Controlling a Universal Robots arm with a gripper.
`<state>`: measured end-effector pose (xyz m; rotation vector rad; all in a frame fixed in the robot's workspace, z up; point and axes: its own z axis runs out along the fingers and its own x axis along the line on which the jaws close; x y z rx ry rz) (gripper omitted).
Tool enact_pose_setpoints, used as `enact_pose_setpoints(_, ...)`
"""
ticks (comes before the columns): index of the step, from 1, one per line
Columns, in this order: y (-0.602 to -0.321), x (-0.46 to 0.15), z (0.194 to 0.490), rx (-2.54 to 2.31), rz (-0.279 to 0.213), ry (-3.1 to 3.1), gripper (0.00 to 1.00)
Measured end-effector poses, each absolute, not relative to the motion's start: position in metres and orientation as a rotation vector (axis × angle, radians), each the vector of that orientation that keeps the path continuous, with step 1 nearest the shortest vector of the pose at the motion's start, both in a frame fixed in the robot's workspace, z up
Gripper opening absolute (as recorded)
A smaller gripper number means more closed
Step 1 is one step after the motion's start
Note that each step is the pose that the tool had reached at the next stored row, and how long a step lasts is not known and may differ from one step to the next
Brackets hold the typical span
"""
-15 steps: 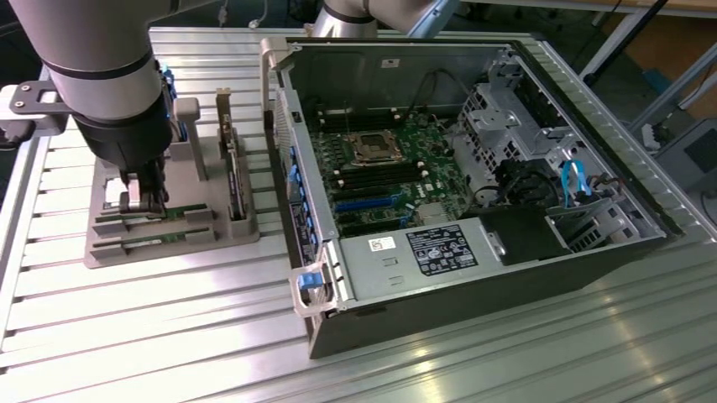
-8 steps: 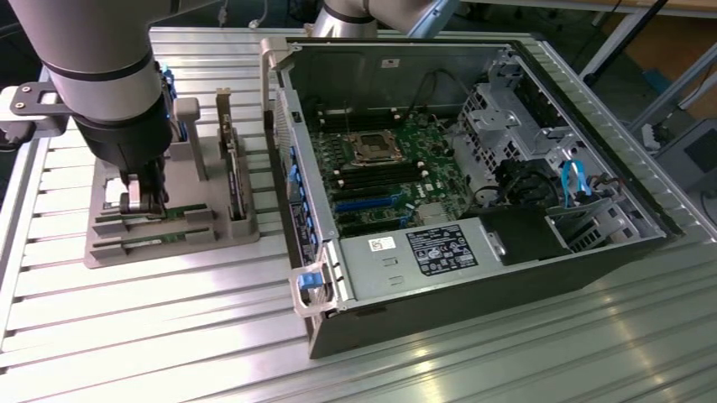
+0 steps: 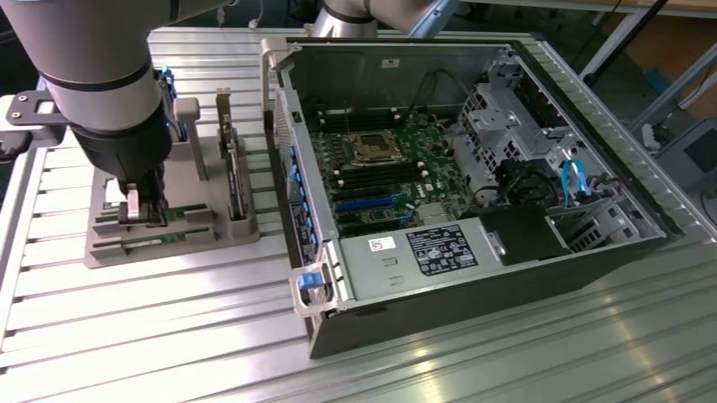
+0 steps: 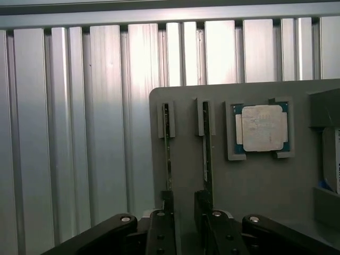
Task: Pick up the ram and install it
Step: 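Pick up the ram and move it above insertion slot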
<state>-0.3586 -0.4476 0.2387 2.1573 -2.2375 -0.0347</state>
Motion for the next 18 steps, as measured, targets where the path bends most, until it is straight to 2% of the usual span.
enact_pose_setpoints(18,-0.451,-0.359,0.228,2.157,-0.035,-2.238,0.30)
